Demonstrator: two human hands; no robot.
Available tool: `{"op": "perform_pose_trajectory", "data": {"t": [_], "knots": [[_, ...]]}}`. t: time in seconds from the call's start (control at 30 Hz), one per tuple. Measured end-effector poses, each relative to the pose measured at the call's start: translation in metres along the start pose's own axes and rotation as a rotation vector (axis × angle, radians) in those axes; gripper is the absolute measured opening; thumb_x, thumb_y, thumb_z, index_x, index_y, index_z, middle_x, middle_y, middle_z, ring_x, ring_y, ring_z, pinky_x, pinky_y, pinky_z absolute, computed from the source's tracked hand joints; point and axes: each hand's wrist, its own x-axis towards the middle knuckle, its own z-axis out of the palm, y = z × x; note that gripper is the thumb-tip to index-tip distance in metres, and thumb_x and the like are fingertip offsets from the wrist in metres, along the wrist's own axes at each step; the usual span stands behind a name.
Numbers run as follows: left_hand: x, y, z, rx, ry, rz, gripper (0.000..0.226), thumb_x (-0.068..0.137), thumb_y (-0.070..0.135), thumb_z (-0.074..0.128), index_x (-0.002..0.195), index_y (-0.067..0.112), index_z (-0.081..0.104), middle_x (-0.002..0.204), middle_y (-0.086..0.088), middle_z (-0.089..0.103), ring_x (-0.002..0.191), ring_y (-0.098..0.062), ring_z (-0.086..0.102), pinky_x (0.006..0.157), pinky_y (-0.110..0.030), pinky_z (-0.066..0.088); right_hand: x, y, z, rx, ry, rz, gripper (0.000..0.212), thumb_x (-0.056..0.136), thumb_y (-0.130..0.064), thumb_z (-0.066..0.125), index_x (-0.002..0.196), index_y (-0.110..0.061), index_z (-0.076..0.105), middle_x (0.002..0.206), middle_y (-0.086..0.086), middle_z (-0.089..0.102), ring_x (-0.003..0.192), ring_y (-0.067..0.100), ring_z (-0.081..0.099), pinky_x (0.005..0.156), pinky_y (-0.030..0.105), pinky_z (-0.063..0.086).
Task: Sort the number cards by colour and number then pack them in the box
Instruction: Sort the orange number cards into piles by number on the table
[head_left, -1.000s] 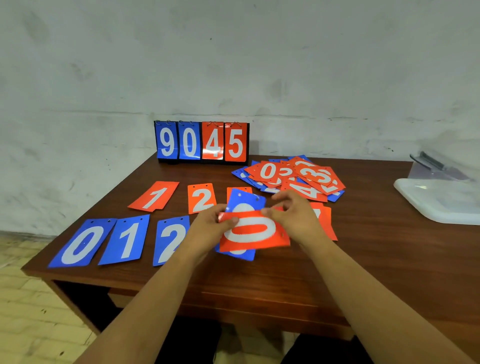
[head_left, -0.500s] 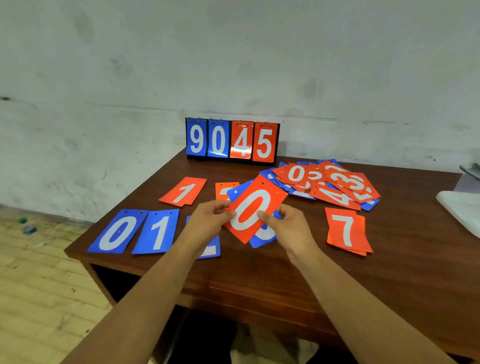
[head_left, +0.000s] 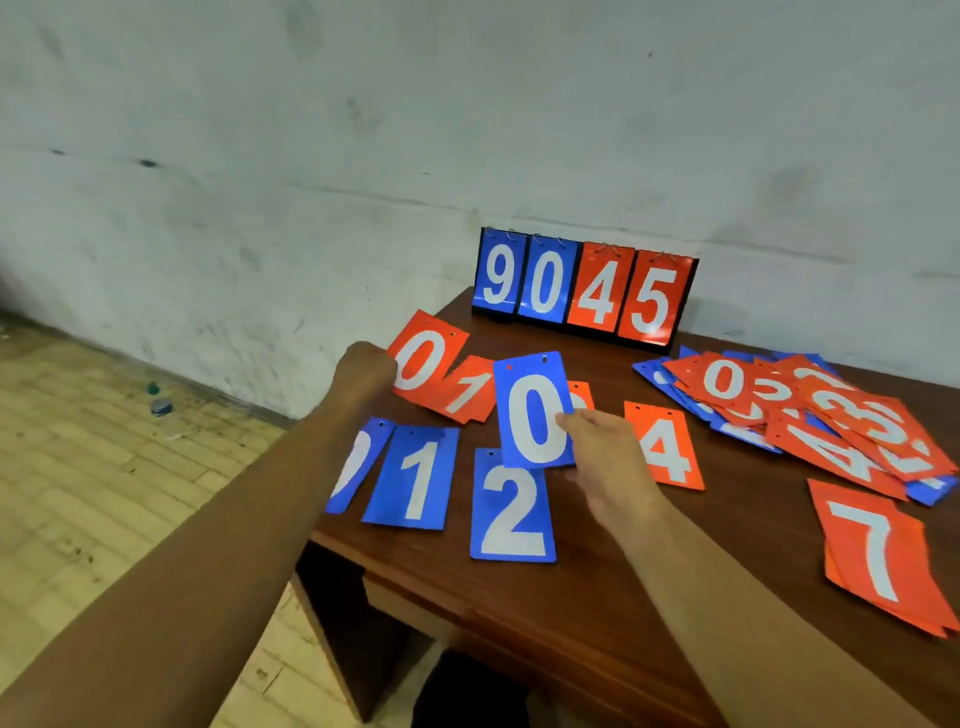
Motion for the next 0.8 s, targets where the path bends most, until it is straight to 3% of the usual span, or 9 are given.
{"op": "perform_pose_trajectory", "data": {"t": [0.1,0.2,0.27,0.4,0.57,0.7,0.8], "knots": [[0.036,-0.006,0.001,0.187,0.065,0.009,0.021,0.086,0.001,0.050,0.098,-0.011,0.062,0.112,-0.029,0.064,0.108,-0.043,0.060,0.078,-0.034,0.045,0.016,0.000,0.020,0.043,-0.011,-0.001,0.005,0.093,-0.022,0.062,0.089,-0.020,0.063,0.101,0.006,0.071,0.090,0.022,0.070,0.078,0.044,0.060],[0.055,-0.016,0.010,0.361,0.068,0.045,0.023,0.090,0.004,0.052,0.106,-0.010,0.060,0.116,-0.028,0.062,0.112,-0.043,0.057,0.085,-0.037,0.045,0.024,0.000,0.030,0.032,0.001,-0.004,0.009,0.094,-0.022,0.062,0.086,-0.024,0.060,0.091,-0.001,0.068,0.080,0.016,0.068,0.072,0.040,0.061],[0.063,-0.026,0.015,0.446,0.057,0.088,0.025,0.090,0.005,0.054,0.107,-0.012,0.059,0.116,-0.028,0.062,0.110,-0.043,0.057,0.087,-0.039,0.045,0.028,0.002,0.034,0.041,-0.015,-0.033,0.007,0.094,-0.017,0.060,0.087,-0.017,0.062,0.096,0.008,0.070,0.087,0.027,0.069,0.078,0.046,0.060],[0.076,-0.041,0.018,0.532,0.053,0.167,0.022,0.087,0.013,0.061,0.096,-0.007,0.061,0.105,-0.025,0.066,0.098,-0.041,0.061,0.076,-0.038,0.047,0.033,0.006,0.035,0.057,0.005,-0.039,0.010,0.093,-0.026,0.063,0.084,-0.023,0.062,0.082,-0.006,0.071,0.072,0.014,0.071,0.065,0.036,0.060],[0.082,-0.053,0.014,0.658,0.072,0.197,0.027,0.083,0.025,0.064,0.094,0.001,0.063,0.103,-0.020,0.066,0.095,-0.037,0.061,0.074,-0.038,0.048,0.034,0.006,0.036,0.050,0.013,-0.043,0.008,0.092,-0.028,0.064,0.085,-0.025,0.063,0.083,-0.006,0.072,0.071,0.014,0.072,0.062,0.034,0.059],[0.059,-0.042,0.009,0.638,0.118,0.252,0.029,0.088,0.028,0.060,0.107,0.007,0.066,0.112,-0.017,0.062,0.104,-0.033,0.057,0.081,-0.038,0.048,0.025,0.005,0.034,0.067,-0.007,-0.027,0.005,0.092,-0.028,0.064,0.090,-0.024,0.064,0.092,-0.002,0.073,0.078,0.016,0.073,0.064,0.036,0.060],[0.023,-0.017,0.008,0.347,0.056,0.344,0.024,0.092,0.026,0.054,0.099,0.010,0.070,0.100,-0.008,0.067,0.094,-0.023,0.061,0.076,-0.028,0.048,0.016,0.002,0.031,0.061,-0.034,-0.037,0.008,0.091,-0.028,0.066,0.095,-0.021,0.066,0.095,-0.001,0.074,0.083,0.017,0.074,0.069,0.039,0.061]]}}
